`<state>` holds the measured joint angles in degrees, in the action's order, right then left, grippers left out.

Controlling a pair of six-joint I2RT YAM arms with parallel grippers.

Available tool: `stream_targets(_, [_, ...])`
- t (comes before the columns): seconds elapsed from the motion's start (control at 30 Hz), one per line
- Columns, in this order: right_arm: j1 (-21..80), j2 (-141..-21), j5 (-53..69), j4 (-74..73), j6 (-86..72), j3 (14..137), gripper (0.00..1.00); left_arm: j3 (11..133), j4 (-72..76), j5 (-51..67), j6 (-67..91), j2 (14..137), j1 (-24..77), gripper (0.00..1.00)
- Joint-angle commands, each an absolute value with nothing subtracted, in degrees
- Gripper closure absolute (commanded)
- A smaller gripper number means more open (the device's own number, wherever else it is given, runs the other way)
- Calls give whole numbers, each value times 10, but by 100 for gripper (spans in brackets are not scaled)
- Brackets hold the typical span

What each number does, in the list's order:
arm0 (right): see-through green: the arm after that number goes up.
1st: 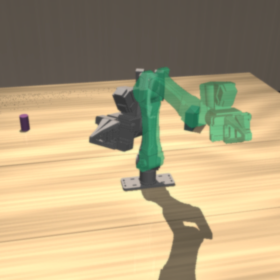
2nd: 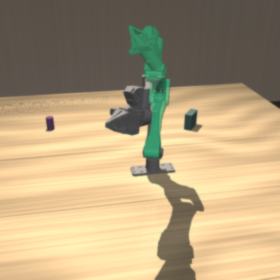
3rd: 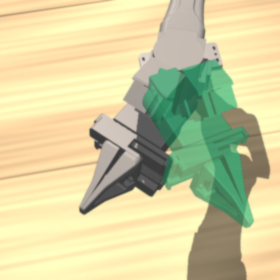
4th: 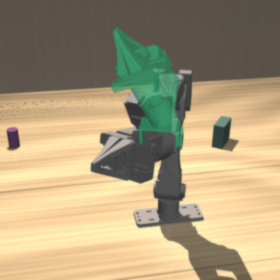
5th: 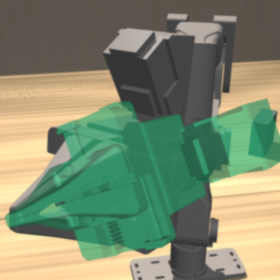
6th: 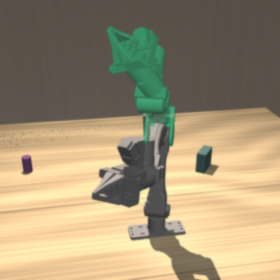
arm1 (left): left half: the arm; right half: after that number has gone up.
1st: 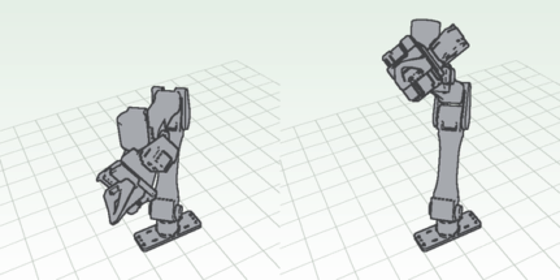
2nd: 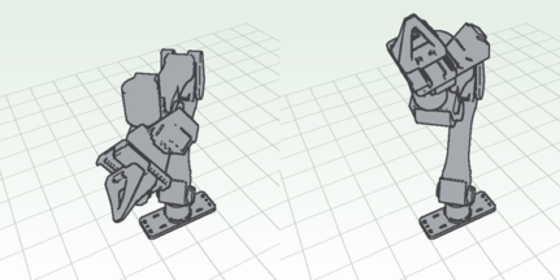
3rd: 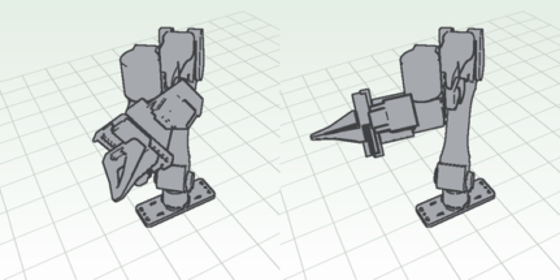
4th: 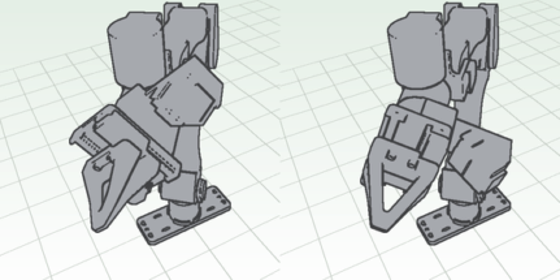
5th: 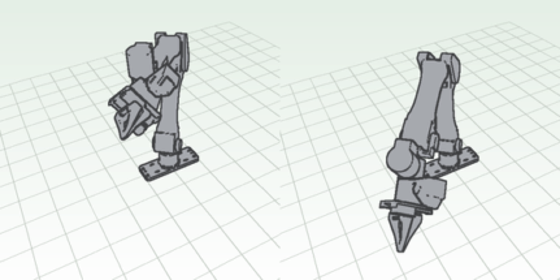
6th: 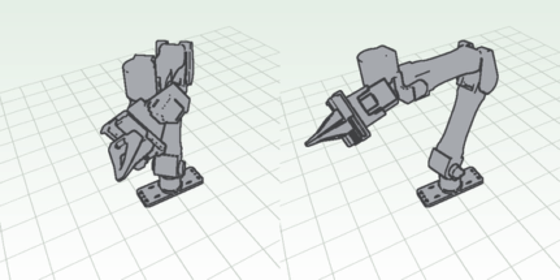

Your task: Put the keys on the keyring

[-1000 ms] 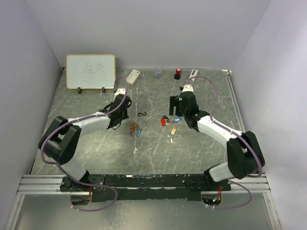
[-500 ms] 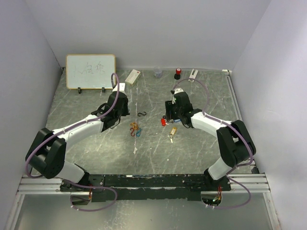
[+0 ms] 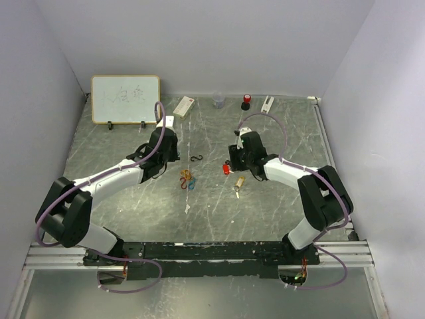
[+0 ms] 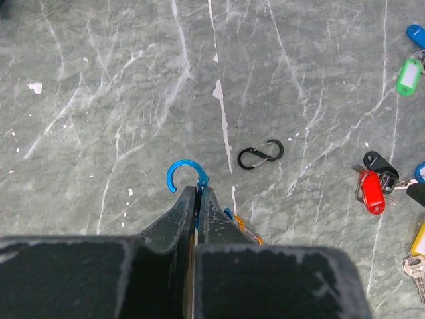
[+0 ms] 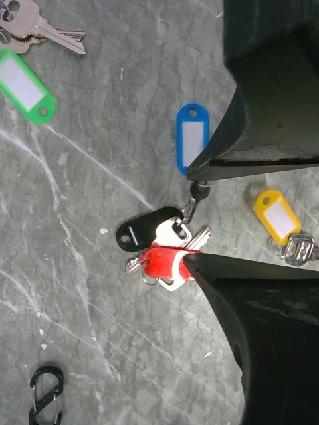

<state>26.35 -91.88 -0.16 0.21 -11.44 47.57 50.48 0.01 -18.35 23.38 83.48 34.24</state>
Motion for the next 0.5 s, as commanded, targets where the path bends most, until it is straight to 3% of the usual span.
stream_targets(0.0, [266, -937, 5, 23, -101, 473, 53, 501, 5, -174, 231, 840, 347, 93])
stream_targets(0.47, [266, -970, 8, 41, -93, 477, 60, 507, 1, -176, 232, 856, 347, 93])
